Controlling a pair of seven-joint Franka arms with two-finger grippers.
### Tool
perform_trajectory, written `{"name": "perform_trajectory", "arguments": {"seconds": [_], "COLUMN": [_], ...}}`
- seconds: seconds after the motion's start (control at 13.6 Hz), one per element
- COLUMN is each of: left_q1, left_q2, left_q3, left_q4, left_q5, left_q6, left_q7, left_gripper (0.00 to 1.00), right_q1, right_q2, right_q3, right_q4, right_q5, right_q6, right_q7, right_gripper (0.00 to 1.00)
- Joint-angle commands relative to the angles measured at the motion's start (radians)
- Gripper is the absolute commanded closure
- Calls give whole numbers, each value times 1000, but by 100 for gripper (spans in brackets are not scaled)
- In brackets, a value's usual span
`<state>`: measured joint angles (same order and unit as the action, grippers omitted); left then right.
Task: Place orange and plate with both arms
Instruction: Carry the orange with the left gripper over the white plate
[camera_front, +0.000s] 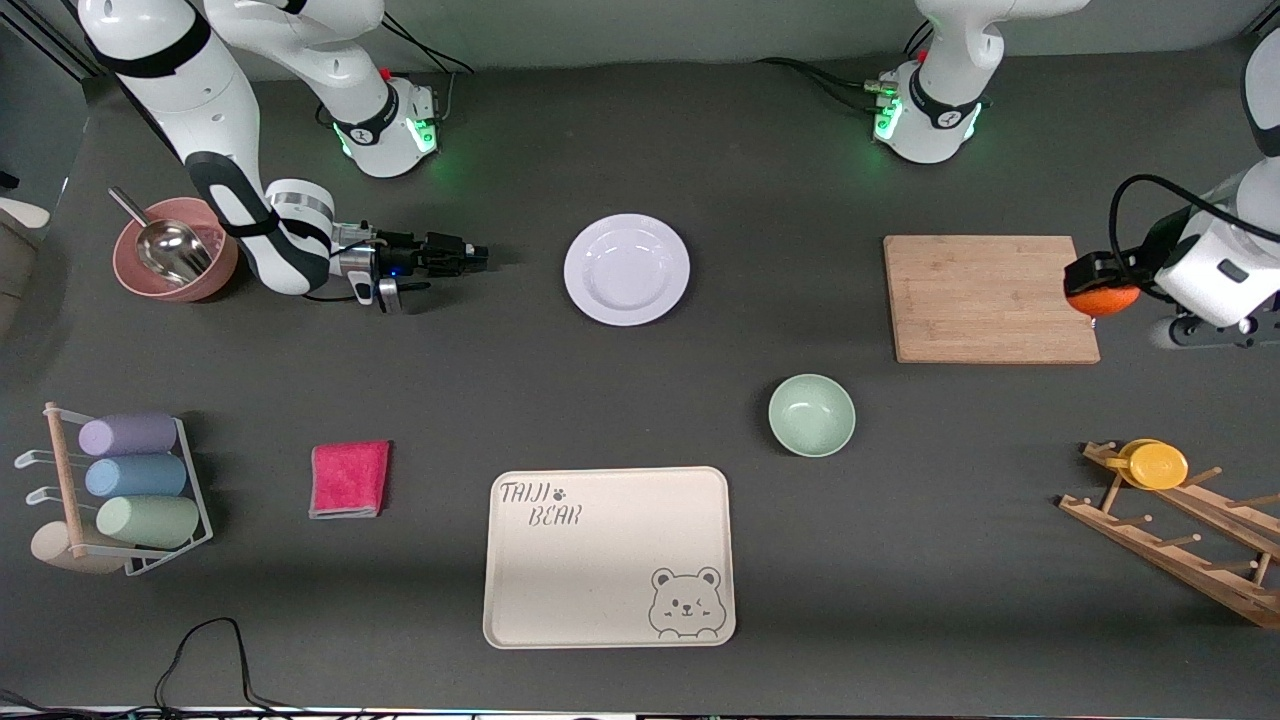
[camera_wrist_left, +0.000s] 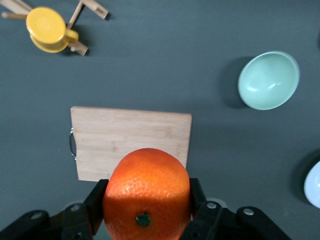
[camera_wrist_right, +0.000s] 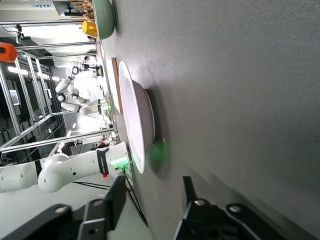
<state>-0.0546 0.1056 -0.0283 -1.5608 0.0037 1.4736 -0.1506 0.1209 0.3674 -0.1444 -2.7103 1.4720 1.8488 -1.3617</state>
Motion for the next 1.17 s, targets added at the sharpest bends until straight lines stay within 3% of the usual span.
{"name": "perform_trajectory", "arguments": {"seconds": [0.0,0.29,0.59,0.73,1.1], "left_q1": [-135,-331,-577,-674,-836], "left_q2": [135,247,321,348,376], "left_q3": [7,7,7,5,4], "left_q4": [163,159,134,95,-77], "left_q5": [-11,-74,-77,-85,-105], "left_q6": [-52,159,272,321,614], "left_q7": [-201,-546,-785,-803,-902], "left_gripper": [100,100,100,100,100], "right_q1": [9,8,2,0,0], "right_q2": [16,36,81,80,79], "right_q3": [2,2,3,2,3], "right_q4": [4,14,26,26,26], "right_q5": [28,27,28,28,28], "right_q6": [-2,0,-5,-6,-8], "right_q7": [-30,-92,-149,-145,-119], "right_gripper": [57,57,57,57,57]}}
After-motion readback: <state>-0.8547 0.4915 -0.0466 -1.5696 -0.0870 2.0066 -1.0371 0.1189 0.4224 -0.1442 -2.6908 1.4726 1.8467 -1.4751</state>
